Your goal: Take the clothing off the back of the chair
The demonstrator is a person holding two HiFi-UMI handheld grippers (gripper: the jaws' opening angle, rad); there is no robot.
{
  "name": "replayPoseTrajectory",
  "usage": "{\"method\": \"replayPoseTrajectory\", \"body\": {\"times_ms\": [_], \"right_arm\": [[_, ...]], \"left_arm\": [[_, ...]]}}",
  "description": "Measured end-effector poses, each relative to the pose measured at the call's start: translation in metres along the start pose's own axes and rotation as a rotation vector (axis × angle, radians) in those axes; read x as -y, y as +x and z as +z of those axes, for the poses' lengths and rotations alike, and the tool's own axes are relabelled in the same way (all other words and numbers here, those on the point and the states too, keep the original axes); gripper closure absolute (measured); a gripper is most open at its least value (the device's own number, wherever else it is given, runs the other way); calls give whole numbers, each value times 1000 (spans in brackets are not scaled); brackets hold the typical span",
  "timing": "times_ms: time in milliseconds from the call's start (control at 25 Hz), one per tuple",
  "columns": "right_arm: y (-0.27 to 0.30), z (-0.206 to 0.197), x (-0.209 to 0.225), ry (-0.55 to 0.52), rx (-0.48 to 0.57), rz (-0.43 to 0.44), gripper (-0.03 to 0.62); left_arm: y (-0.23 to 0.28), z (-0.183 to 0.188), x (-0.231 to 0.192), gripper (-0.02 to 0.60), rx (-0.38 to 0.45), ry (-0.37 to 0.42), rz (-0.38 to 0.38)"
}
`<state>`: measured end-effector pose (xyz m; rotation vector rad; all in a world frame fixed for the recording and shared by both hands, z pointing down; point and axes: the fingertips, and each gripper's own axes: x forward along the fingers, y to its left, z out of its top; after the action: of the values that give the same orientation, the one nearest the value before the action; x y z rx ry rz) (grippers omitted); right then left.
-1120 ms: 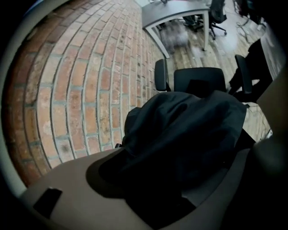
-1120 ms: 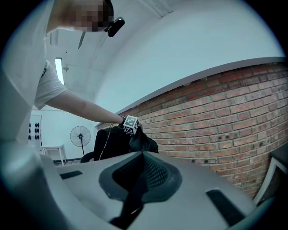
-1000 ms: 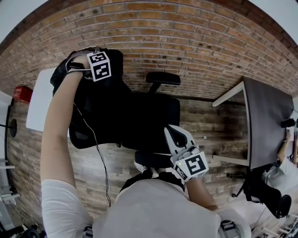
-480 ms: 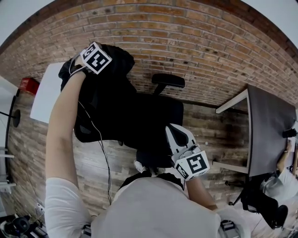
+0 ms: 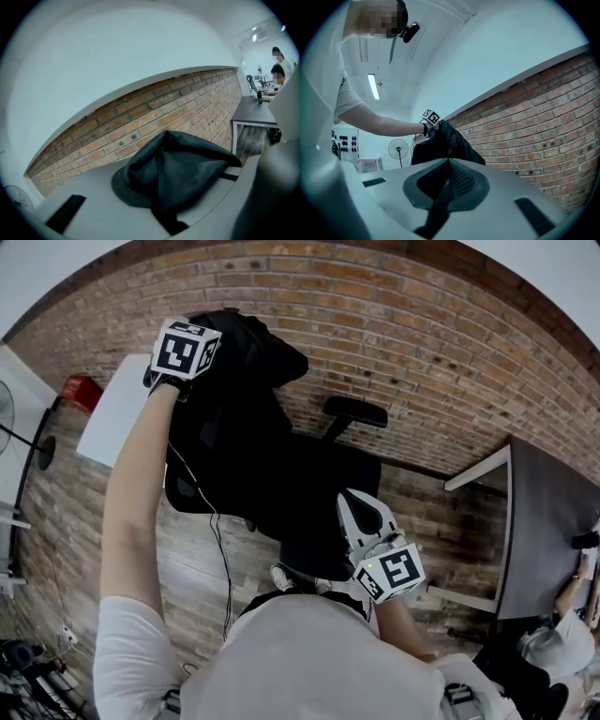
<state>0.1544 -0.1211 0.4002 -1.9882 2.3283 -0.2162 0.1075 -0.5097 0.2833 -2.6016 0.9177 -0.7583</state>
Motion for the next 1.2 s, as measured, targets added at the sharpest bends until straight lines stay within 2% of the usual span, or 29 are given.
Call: {"method": "replayPoseTrajectory", "body": {"times_ms": [320, 880, 1200], "right_arm": [[0, 6, -14, -12, 6, 72, 574], [-2, 17, -48, -19, 24, 218, 574], [-14, 12, -54, -9, 8, 259, 574]], "left_arm": [[-60, 15, -23, 552, 118, -114, 63], [-183, 25, -47, 552, 247, -219, 204], [-242, 18, -68, 552, 318, -325, 307]]}}
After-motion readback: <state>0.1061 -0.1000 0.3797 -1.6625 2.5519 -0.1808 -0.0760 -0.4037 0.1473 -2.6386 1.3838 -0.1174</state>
